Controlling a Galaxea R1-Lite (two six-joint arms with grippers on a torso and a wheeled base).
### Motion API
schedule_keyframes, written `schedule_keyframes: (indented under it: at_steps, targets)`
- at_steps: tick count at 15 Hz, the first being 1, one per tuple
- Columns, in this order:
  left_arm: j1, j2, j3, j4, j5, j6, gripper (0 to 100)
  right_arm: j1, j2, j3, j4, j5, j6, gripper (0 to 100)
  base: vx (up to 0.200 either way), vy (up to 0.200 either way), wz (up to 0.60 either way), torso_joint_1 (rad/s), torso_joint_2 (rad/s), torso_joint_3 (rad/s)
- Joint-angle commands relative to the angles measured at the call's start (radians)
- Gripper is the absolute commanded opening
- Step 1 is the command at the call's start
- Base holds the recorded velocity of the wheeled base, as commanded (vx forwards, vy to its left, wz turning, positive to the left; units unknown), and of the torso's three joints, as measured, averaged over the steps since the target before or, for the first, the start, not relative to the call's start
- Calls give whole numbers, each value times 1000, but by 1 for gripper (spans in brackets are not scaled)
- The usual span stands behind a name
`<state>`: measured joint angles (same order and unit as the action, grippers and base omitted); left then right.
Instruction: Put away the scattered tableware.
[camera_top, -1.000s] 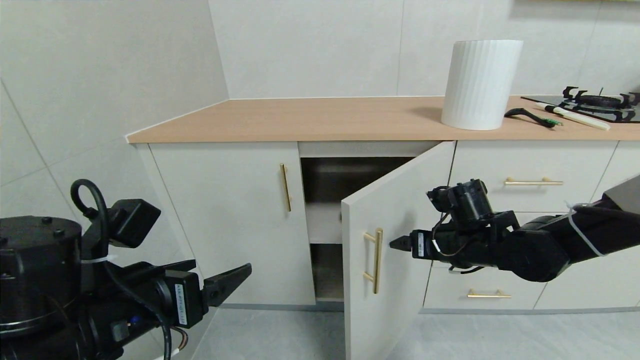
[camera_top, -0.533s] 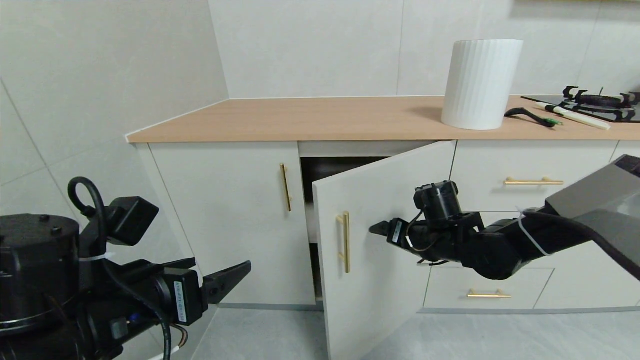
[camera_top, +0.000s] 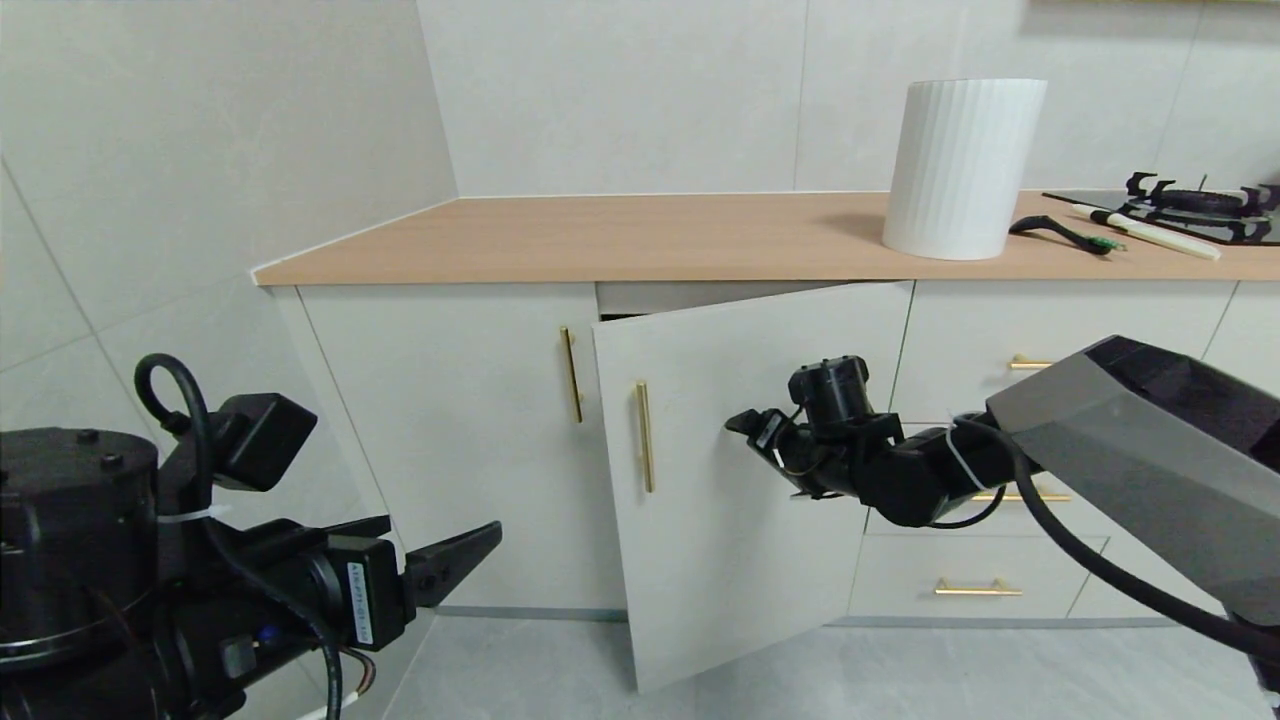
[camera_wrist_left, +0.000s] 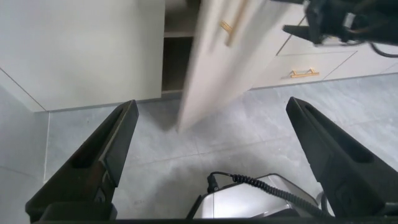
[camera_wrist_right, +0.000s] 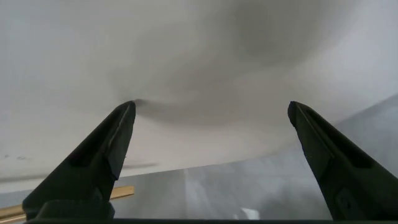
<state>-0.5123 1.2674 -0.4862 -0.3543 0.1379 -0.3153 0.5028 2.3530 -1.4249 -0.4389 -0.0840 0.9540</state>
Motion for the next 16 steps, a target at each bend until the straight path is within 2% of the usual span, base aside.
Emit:
schedule_keyframes:
  at_steps: [1,7,14,16]
  targets:
    - [0,1,1,0,0,-1,100,-33,98,-89,3,-10,20,100,0,0,0,0,0,0]
    - [0,0,3,0,2,-1,100,-89,193,-235,8,-63,37,100,0,0,0,0,0,0]
    - [0,-7,5,0,2,-1,100,-110,218,-285,25,-91,48,100,0,0,0,0,0,0]
    - [0,-7,5,0,2,-1,100,-124,238,-330,68,-123,48,100,0,0,0,0,0,0]
